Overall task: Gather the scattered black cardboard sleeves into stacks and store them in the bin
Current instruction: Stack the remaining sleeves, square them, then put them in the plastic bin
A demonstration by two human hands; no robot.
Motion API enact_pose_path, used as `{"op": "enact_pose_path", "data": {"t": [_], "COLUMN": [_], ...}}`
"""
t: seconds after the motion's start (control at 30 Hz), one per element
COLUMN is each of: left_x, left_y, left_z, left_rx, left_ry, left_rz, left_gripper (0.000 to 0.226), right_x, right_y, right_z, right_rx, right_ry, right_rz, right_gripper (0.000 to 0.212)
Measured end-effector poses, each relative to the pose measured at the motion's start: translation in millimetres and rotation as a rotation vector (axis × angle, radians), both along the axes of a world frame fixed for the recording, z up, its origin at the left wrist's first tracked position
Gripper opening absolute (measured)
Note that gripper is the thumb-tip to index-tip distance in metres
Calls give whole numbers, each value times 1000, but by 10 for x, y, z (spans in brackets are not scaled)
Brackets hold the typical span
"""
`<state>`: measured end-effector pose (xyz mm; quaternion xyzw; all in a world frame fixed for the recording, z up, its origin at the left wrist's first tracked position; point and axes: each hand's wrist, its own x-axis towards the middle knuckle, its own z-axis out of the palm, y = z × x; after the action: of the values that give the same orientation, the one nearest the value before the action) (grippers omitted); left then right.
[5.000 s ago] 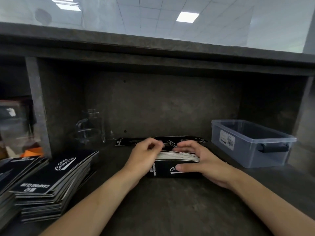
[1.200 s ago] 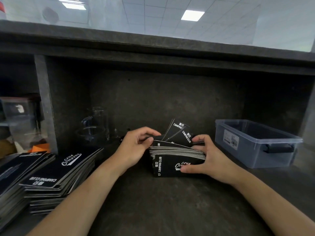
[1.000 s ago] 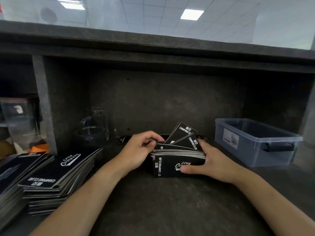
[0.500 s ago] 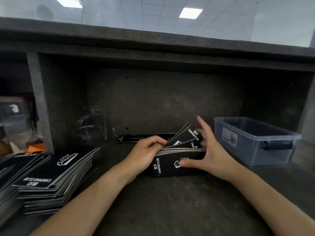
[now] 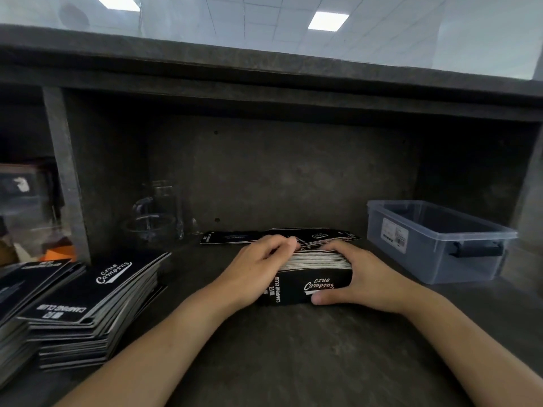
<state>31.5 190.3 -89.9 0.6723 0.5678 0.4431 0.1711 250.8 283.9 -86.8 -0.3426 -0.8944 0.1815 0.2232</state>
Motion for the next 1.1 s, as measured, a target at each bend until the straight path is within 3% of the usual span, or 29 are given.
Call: {"op": "enact_pose_path", "data": {"t": [0.17,0.27,0.4,0.53,0.67,0.83,0.97,1.1], "left_x": [5,-62,-102,-71,-84,-86,-97,-98], "left_y": [32,31,6,16,21,-10,4,-5], "left_z": [-16,9,15,32,26,24,15,18], "left_rx": [22,-27,-134,-103,-96,-68,-59,-39], "left_ry": [98,202,306,412,408,404,398,403], "left_rz": [86,153,177,217,206,191,188,168], "left_gripper": [32,43,51,46,47,45,43,42], "right_x": [-59,-94,-113,-33,10,56,41,40], "right_y": [-65,-132,-138,-89,-41,-21,-69,-38], "right_z": [-30,-18,52,92,94,140,142,137], "right_rx": [-191,-311,-549,-215,-156,39,-46,-25], "right_ry": [176,242,439,399,449,296,363,281], "right_rz": [69,142,127,51,22,-84,22,29], "right_gripper": [109,86,38,14,11,10,10,12]}}
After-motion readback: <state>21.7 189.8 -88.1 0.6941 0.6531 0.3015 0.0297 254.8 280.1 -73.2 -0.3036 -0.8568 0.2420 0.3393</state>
